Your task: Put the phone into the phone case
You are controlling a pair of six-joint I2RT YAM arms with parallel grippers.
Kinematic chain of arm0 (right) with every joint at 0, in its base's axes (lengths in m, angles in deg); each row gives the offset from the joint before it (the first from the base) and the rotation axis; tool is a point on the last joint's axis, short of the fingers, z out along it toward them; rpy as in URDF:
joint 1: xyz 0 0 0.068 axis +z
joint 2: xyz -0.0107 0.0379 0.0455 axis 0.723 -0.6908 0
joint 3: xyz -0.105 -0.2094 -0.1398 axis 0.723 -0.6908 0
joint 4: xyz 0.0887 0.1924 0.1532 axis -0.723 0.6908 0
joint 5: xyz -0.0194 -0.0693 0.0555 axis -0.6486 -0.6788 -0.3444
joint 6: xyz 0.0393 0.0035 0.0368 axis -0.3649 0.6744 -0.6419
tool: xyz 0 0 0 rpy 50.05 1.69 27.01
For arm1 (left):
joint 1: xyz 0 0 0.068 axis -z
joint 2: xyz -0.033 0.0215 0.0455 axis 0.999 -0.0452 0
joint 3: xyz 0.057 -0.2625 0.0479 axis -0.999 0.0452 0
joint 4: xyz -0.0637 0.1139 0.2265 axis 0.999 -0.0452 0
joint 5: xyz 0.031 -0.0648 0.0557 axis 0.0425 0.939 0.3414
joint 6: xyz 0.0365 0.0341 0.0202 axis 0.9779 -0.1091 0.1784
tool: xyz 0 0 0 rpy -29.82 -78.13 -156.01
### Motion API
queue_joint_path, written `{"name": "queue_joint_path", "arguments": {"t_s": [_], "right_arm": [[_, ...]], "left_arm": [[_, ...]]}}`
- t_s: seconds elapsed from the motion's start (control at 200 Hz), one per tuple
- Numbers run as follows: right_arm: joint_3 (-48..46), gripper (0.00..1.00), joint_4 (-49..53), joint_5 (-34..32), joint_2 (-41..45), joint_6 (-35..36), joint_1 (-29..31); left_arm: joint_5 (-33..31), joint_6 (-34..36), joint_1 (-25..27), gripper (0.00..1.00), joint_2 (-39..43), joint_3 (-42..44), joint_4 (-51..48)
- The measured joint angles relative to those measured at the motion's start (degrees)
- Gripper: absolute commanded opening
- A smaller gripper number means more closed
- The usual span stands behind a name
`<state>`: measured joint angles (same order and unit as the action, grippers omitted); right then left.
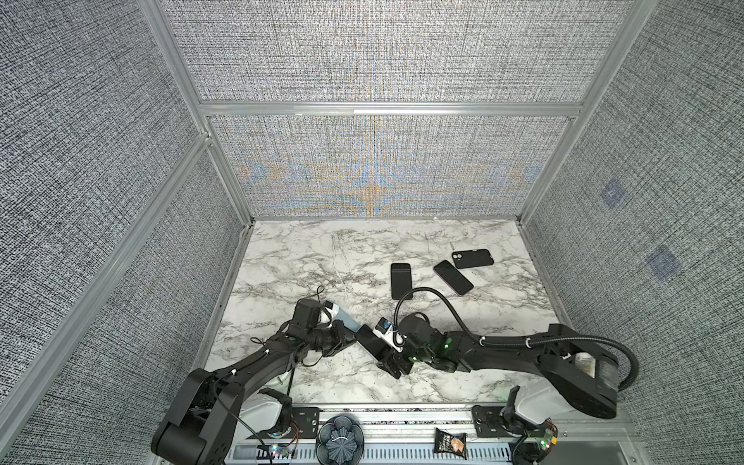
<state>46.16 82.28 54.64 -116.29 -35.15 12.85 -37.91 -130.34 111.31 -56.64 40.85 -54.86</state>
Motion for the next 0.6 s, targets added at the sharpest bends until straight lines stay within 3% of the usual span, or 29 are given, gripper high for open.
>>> {"name": "queue_joint_path", "arguments": {"t_s": [0.265,0.6], "right_arm": [[1.4,0.88,8.4,-1.1,11.4,-8.3,-5.2],[-2.9,0.84,7.9,3.6,20.0,-28.4,-12.9]], "left_arm": [[-1.1,-0.2,-0.2,0.00,1.2,-4.1,-2.3],[-0.2,-2.5,-2.0,0.00,-0.8,-10.4,1.1]]}}
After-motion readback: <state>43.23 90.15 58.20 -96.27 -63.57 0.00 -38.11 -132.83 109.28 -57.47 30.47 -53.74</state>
